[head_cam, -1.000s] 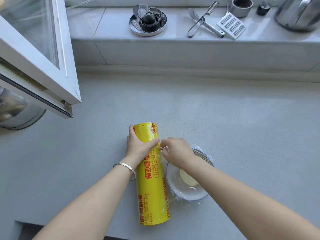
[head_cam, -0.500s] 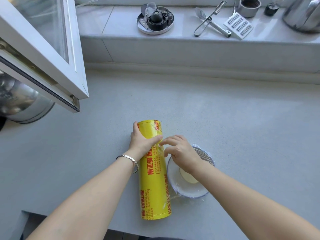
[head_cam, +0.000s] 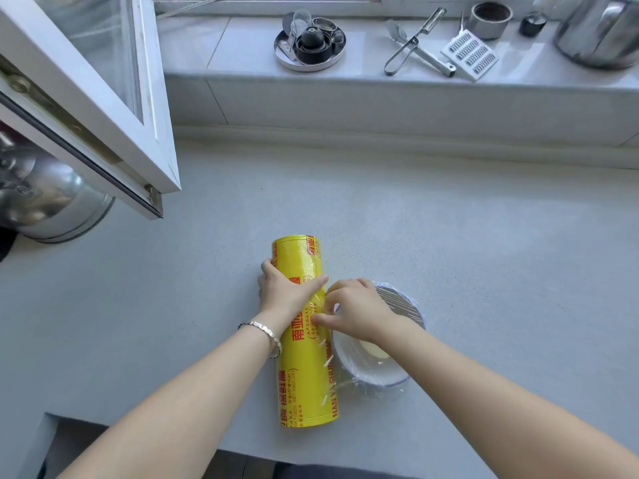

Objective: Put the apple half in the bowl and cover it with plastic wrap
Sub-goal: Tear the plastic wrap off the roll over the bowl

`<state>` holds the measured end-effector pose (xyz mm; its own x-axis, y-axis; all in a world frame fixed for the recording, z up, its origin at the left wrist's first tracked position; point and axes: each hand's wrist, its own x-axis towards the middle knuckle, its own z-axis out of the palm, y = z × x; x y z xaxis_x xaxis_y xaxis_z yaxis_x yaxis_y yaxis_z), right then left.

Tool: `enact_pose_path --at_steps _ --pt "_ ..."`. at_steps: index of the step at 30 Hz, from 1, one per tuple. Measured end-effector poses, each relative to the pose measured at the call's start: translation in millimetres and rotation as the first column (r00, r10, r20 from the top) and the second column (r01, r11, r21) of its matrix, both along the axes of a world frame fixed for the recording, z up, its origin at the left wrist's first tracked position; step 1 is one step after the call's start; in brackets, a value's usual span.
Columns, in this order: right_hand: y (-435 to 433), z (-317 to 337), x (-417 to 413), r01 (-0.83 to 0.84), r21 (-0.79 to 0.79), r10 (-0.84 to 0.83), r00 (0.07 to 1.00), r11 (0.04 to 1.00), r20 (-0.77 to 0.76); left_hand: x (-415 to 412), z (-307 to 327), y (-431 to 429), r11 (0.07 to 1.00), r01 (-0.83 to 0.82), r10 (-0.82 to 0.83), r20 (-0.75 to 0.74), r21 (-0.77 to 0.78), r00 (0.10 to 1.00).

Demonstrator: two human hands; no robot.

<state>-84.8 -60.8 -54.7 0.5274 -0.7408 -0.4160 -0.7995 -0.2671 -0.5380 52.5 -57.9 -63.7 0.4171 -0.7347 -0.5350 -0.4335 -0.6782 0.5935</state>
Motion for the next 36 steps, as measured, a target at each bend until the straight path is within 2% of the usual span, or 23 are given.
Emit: enact_pose_path --at_steps 4,9,13,17,22,26,31,36 --pt "2.2 0.6 1.3 0.017 -0.025 -0.017 1.0 1.0 0.0 0.9 -3.9 20.1 0.999 0.019 -0.015 -0.101 0.038 0.995" --pt "9.2 -8.1 6.3 0.08 -0.103 -0.077 0.997 0.991 0.031 -0.2 -3.8 22.0 0.999 0.031 -0.029 -0.092 0.021 0.995" --pt "7.6 -17.1 5.7 0.173 -0.095 -0.167 0.984 0.98 0.069 3.2 -3.2 23.2 1.0 0.011 -0.009 -0.128 0.014 0.992" --pt "4.4 -10.9 3.4 0.134 -0.085 -0.131 0.991 0.987 0.037 9.2 -3.0 24.3 1.0 -0.019 0.016 -0.194 -0.013 0.981" --pt "8.4 -12.2 0.9 0.228 -0.116 -0.219 0.972 0.967 0.086 14.6 0.9 23.8 0.986 -0.158 0.136 -0.318 -0.045 0.938" --pt "3.6 -17.8 -2.0 0.235 -0.008 -0.234 0.971 0.972 0.046 29.8 5.2 17.4 0.961 -0.275 0.245 -0.413 -0.014 0.877" --pt "7.1 -16.3 -13.7 0.224 0.023 -0.224 0.961 0.974 0.159 52.9 9.7 10.9 0.948 -0.314 0.281 -0.332 -0.051 0.901" --pt "8.8 1.9 -11.1 0.157 0.1 -0.178 0.951 0.982 0.254 45.6 18.9 8.1 0.981 -0.135 0.114 -0.149 -0.136 0.982"
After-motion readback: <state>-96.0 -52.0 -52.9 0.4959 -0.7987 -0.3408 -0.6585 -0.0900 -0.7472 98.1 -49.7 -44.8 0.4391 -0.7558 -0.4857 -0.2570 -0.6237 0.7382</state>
